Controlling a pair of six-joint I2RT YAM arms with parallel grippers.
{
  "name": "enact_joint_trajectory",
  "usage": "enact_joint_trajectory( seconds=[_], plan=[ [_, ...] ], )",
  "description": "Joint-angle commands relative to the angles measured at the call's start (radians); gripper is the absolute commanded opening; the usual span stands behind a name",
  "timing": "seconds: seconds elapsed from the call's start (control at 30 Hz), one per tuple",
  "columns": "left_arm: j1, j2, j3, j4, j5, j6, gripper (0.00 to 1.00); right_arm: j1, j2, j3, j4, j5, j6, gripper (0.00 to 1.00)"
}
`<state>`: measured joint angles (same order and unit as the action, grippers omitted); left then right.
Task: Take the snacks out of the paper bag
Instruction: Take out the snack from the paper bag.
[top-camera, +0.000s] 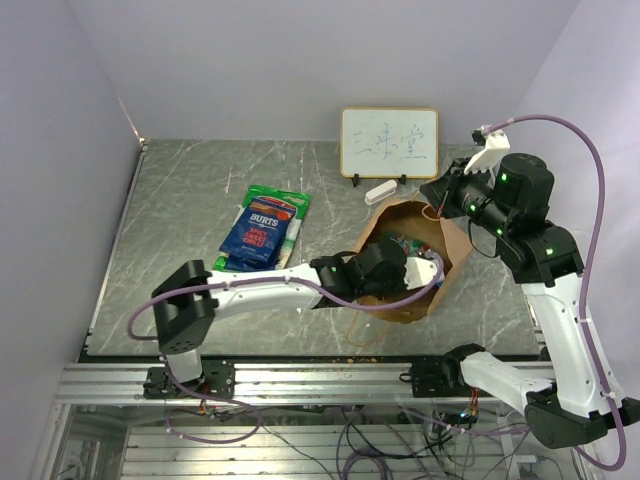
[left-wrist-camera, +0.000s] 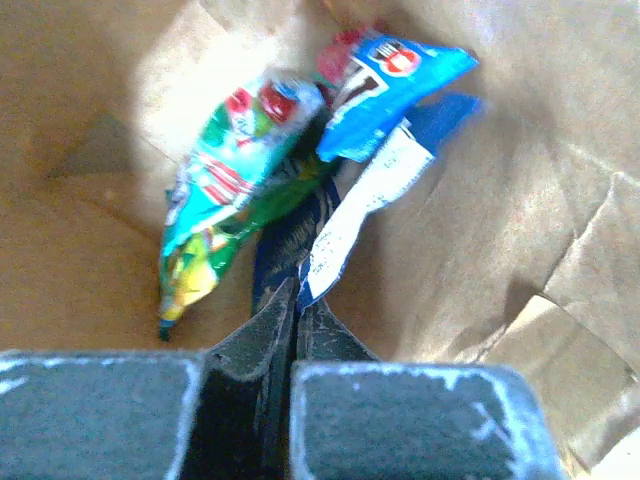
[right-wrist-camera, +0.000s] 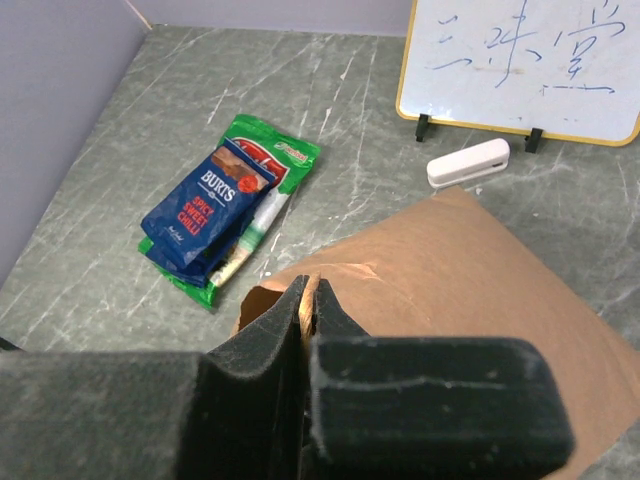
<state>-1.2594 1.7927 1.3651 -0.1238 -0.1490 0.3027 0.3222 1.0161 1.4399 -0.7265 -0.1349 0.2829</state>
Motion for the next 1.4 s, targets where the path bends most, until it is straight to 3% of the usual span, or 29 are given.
enact_joint_trajectory(
  seconds=[0.0, 0.27, 0.43, 0.7, 1.07, 1.37],
  plan=[
    [-0.003, -0.126, 0.045, -0.017, 0.008, -0.087, 0.07, 0.002, -0.019, 0.017, 0.015, 0.024, -0.015, 0.0],
    [-0.003, -0.302, 0.055, -0.077, -0.023, -0.208, 0.07, 0.002, -0.013, 0.016, 0.031, 0.013, -0.026, 0.0],
    [-0.002, -0.411, 0.093, -0.119, -0.189, -0.333, 0.07, 0.002, -0.011, 0.014, 0.041, 0.005, -0.037, 0.0],
    [0.014, -0.539, 0.202, -0.204, -0.31, -0.523, 0.07, 0.003, -0.012, -0.003, 0.058, -0.009, -0.048, 0.0],
    [0.107, -0.633, 0.298, -0.318, -0.379, -0.695, 0.07, 0.002, 0.02, 0.04, 0.026, -0.02, -0.06, 0.0],
    [0.287, -0.589, 0.385, -0.48, -0.295, -0.75, 0.07, 0.002, 0.05, 0.077, -0.052, -0.013, -0.07, 0.0]
  ],
)
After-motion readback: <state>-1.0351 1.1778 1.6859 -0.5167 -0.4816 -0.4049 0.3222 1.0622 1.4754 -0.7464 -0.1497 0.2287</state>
